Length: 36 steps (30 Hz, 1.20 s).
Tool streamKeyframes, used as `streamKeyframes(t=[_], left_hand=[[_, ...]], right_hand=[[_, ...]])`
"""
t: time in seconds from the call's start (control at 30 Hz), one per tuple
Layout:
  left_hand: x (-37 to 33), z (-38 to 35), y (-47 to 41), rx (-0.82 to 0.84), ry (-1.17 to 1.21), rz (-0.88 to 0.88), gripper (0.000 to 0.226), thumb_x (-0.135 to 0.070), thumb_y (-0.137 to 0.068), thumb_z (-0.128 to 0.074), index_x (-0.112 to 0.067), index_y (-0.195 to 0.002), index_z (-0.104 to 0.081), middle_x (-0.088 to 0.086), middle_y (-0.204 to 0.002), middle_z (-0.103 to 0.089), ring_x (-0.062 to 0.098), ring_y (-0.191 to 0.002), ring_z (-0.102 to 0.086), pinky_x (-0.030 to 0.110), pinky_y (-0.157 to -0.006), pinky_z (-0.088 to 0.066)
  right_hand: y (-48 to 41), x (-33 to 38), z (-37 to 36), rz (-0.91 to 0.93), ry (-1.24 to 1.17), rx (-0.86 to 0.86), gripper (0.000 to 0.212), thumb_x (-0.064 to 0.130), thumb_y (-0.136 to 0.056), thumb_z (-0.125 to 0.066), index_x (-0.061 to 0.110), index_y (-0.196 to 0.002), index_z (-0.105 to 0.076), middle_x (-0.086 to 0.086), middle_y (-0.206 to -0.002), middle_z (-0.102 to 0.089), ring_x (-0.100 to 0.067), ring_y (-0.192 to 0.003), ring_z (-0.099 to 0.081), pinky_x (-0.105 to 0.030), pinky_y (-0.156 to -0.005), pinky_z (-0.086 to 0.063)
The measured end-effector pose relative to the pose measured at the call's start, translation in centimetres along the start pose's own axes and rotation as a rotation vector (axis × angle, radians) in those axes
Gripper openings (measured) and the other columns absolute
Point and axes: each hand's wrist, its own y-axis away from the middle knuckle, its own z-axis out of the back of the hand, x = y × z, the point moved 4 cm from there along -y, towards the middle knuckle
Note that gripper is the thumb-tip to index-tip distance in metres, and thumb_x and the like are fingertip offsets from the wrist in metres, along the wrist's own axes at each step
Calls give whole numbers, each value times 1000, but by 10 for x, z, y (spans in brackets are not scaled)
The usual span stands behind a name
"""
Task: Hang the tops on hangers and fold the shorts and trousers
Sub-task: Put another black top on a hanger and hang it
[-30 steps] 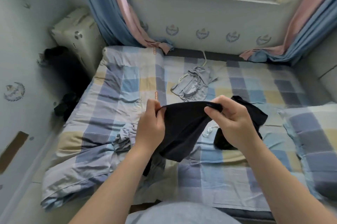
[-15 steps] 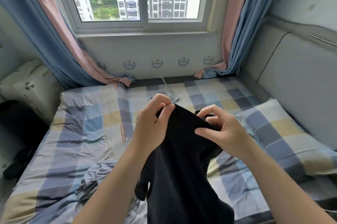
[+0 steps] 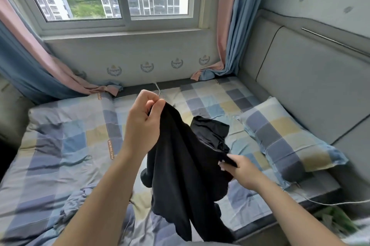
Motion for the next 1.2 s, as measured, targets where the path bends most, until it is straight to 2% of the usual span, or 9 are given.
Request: streamKeyframes(t=[0.13,0.2,0.27,0.4,0.5,0.63,0.8,1.0,1.2], left_hand=[[33,-23,13,108,-90,179,16,-15,-101,-55,-23,-89,-50,-5,-65,-59,13,-55,-50,36,-54,-42],[44,-39,26,308,-175,234,9,-18,-98,-61,-25,-101,-57,-13,-95,-70,5,-89,-65,32,-80,-53],[47,-59,44,586,-250,237,30,-29,-93,-68,-36,-120,-56,-26,-122,-59,-7,-115,-53,19,-95,-44],[42,-93,73,856,-190,256,43,-17,-93,-67,-37,-129,-56,-31,-119,-59,-18,-109,-51,2,-84,-40],[39,-101,78,793,-195,263,11,-18,-99,-59,-18,-108,-65,0,-100,-68,5,-83,-58,28,-80,-45],[37,-99,76,594,-138,254,20,-14,-100,-56,-25,-84,-62,-13,-67,-52,7,-66,-46,31,-68,-35],[17,-100,73,447,57,271,24,-26,-95,-52,-35,-75,-60,-15,-63,-48,9,-62,-43,28,-64,-35],[3,-98,68,338,143,299,19,-30,-90,-52,-16,-80,-60,32,-83,-54,50,-81,-56,70,-78,-48],[8,-80,50,192,190,357,18,-11,-100,-51,-3,-86,-58,39,-85,-53,31,-76,-54,71,-78,-47]], right_hand=[[9,36,19,124,-90,-40,33,29,-96,-66,19,-66,-58,6,-59,-49,-11,-56,-46,-24,-56,-34],[16,54,21,176,-145,-30,32,33,-94,-66,11,-70,-61,2,-62,-55,-14,-60,-53,-25,-58,-40],[21,72,18,220,-188,12,35,38,-91,-64,7,-76,-64,-1,-67,-60,-17,-64,-57,-32,-62,-44],[28,95,15,320,-199,41,24,39,-92,-62,20,-83,-74,-6,-72,-68,-16,-68,-61,-33,-66,-48],[32,97,28,372,-199,17,30,45,-89,-65,17,-82,-73,-17,-71,-63,-13,-64,-55,-25,-60,-43],[31,74,43,332,-222,54,19,39,-83,-74,21,-82,-72,9,-65,-60,-4,-61,-56,-14,-57,-43],[19,15,38,166,-134,57,36,44,-72,-78,13,-89,-69,4,-72,-60,-9,-69,-58,-20,-66,-46],[16,-31,25,19,-226,-3,32,37,-80,-77,6,-87,-71,-10,-76,-60,-19,-75,-56,-40,-73,-43],[21,-39,30,-28,-257,-3,8,15,-91,-73,9,-94,-77,-18,-94,-73,-22,-89,-68,-48,-94,-51]])
